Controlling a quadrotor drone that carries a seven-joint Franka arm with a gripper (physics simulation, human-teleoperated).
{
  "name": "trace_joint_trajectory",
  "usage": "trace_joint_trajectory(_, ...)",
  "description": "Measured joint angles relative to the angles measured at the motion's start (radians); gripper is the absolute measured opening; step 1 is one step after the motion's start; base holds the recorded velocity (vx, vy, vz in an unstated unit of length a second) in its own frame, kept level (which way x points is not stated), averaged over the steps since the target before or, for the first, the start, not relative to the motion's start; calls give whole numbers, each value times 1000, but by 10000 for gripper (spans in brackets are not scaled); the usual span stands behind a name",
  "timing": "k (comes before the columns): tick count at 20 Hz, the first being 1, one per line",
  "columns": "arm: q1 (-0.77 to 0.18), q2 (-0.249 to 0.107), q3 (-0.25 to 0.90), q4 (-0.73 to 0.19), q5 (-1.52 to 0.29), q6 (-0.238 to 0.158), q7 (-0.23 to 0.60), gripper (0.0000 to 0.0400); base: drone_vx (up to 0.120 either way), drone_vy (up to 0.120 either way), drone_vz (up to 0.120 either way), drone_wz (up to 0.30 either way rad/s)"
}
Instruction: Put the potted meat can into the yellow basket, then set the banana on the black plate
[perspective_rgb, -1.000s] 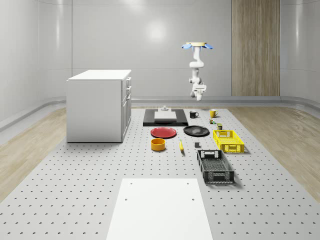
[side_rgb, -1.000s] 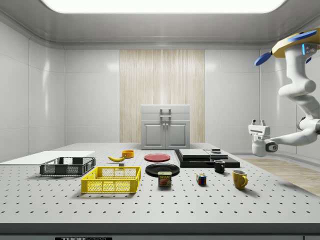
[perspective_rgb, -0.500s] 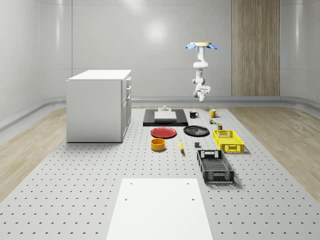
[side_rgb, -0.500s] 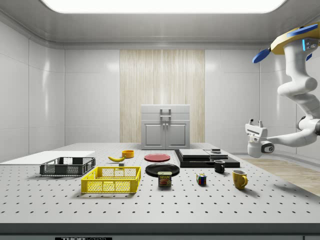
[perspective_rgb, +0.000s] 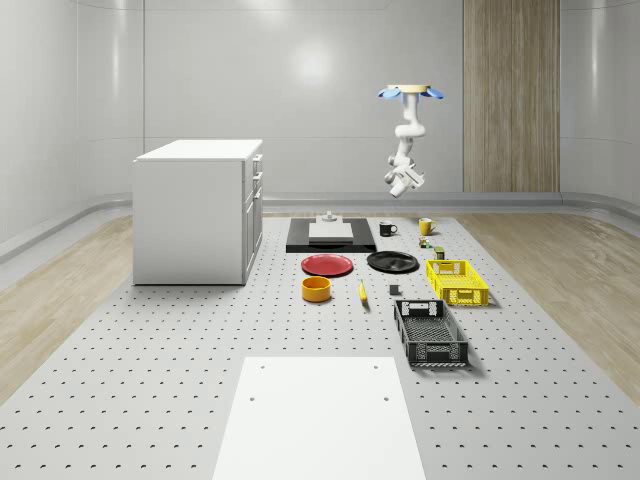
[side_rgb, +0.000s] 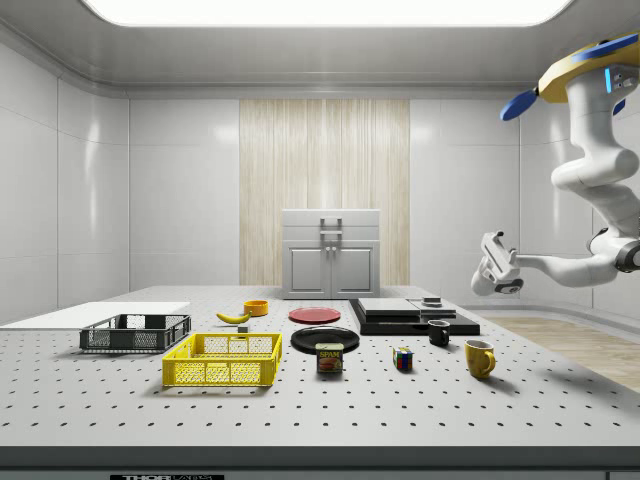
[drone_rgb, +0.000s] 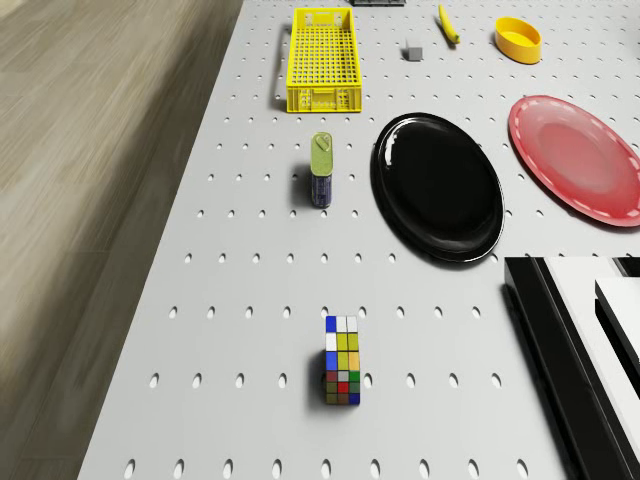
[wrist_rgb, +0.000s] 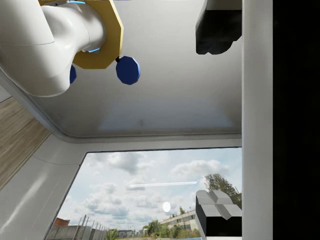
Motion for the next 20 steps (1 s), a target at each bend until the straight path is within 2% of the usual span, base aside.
trace_joint_trajectory(2,-51,-22,125,-97,-199,9,44,400,120,120,0,0)
trace_joint_trajectory(5,-155,-64,315,-289,-539,9,145,400,120,120,0,0)
trace_joint_trajectory(7,-246,-93,428,-415,-759,-12,232,400,120,120,0,0)
trace_joint_trajectory(10,-407,-134,561,-554,-1025,-73,365,400,120,27,-40,0)
trace_joint_trajectory(15,-644,-195,697,-654,-1259,-182,531,400,120,0,-120,0)
trace_joint_trajectory(20,-778,-244,763,-679,-1336,-238,619,400,120,0,-120,0)
